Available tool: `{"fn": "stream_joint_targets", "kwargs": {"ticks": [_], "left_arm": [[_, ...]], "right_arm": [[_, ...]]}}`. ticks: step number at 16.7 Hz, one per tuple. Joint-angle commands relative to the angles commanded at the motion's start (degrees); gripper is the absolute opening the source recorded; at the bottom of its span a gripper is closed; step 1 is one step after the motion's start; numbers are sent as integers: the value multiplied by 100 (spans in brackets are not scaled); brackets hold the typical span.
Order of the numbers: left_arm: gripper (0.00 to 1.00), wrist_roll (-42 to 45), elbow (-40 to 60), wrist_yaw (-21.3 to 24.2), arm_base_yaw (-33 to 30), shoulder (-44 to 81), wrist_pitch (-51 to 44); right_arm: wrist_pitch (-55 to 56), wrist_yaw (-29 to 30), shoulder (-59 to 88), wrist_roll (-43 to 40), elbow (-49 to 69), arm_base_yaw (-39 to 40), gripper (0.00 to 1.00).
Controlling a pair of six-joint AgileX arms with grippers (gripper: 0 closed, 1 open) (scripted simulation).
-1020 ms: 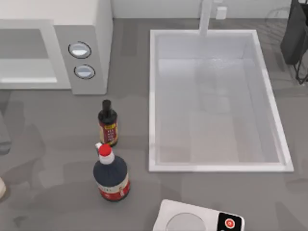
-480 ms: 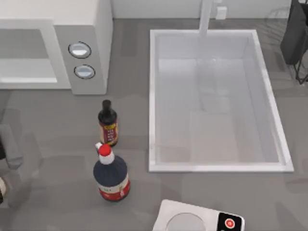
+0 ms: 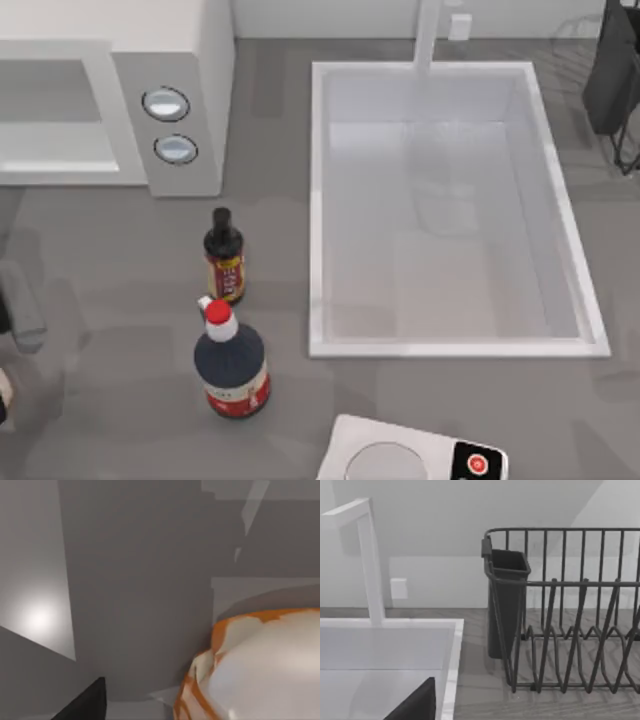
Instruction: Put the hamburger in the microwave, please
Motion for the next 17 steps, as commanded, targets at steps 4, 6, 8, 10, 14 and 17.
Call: {"fn": "stream_joint_targets", "kwargs": {"ticks": [4, 6, 8, 10, 14, 17], "left_arm": [[62, 0, 0, 0, 0, 0, 0], [47, 0, 0, 0, 0, 0, 0], [32, 0, 0, 0, 0, 0, 0], [17, 0, 0, 0, 0, 0, 0], [0, 0, 0, 0, 0, 0, 0], [0, 0, 0, 0, 0, 0, 0]], "right_arm": [[0, 0, 0, 0, 0, 0, 100], [0, 0, 0, 0, 0, 0, 100], [0, 0, 0, 0, 0, 0, 100], [0, 0, 0, 0, 0, 0, 100], [0, 0, 0, 0, 0, 0, 100], [0, 0, 0, 0, 0, 0, 100]]}}
